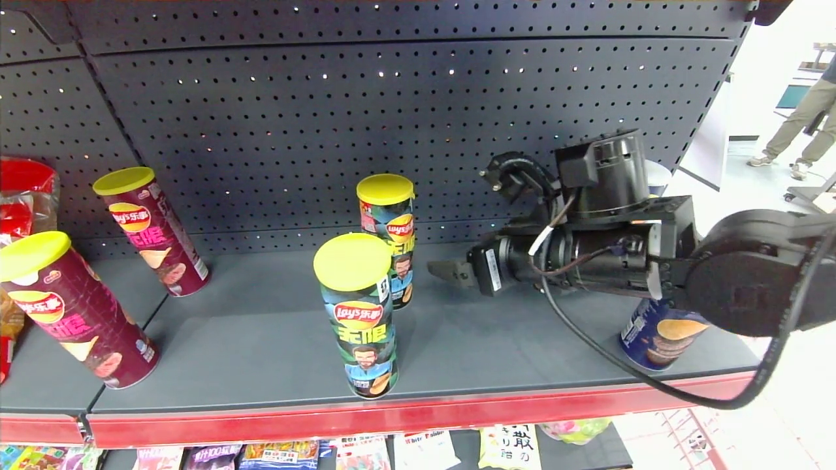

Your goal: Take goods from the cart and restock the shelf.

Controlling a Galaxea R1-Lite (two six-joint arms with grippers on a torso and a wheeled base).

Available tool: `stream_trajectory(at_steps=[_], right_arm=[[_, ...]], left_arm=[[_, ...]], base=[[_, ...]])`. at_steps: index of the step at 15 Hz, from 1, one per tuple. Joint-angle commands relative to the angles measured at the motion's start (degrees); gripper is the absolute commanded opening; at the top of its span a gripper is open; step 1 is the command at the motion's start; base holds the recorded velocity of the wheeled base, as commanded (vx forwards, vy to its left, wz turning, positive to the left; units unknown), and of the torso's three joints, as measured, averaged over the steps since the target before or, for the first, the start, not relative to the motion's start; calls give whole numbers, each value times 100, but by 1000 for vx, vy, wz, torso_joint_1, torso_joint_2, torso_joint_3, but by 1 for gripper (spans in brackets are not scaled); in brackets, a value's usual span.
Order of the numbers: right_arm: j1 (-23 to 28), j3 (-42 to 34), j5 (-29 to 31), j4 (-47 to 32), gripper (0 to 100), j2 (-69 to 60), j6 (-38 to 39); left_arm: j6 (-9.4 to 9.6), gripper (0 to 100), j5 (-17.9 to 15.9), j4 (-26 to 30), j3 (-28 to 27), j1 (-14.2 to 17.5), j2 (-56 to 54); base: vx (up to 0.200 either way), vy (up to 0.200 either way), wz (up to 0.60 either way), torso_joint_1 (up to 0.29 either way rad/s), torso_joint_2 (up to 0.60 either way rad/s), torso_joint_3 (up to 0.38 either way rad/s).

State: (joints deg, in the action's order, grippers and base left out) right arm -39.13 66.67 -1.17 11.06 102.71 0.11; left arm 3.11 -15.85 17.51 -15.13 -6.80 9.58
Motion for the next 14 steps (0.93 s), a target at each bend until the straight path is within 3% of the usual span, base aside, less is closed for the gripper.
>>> stream_trajectory(at_steps=[1,3,10,12,14], right_arm=[[81,-427,20,19,100,-594,24],[64,-954,20,37,100,-1218,15],[-270,-3231,64,19,100,-4391,-336],[-16,-4065,433,-7,100,-5709,-477],[714,-4461,1198,-253,100,-6535,-486]], left_arm=[[-3,100,12,-28,-104,3,299],[6,100,20,-195,-236,3,721],[32,100,47,-1610,-315,3,2689],[32,100,12,-1619,-579,3,3436],[32,100,-120,-1645,-658,-84,4043]], base=[[0,0,0,0,0,0],[0,0,0,0,0,0],[0,0,0,0,0,0],[0,0,0,0,0,0],[0,0,0,0,0,0]])
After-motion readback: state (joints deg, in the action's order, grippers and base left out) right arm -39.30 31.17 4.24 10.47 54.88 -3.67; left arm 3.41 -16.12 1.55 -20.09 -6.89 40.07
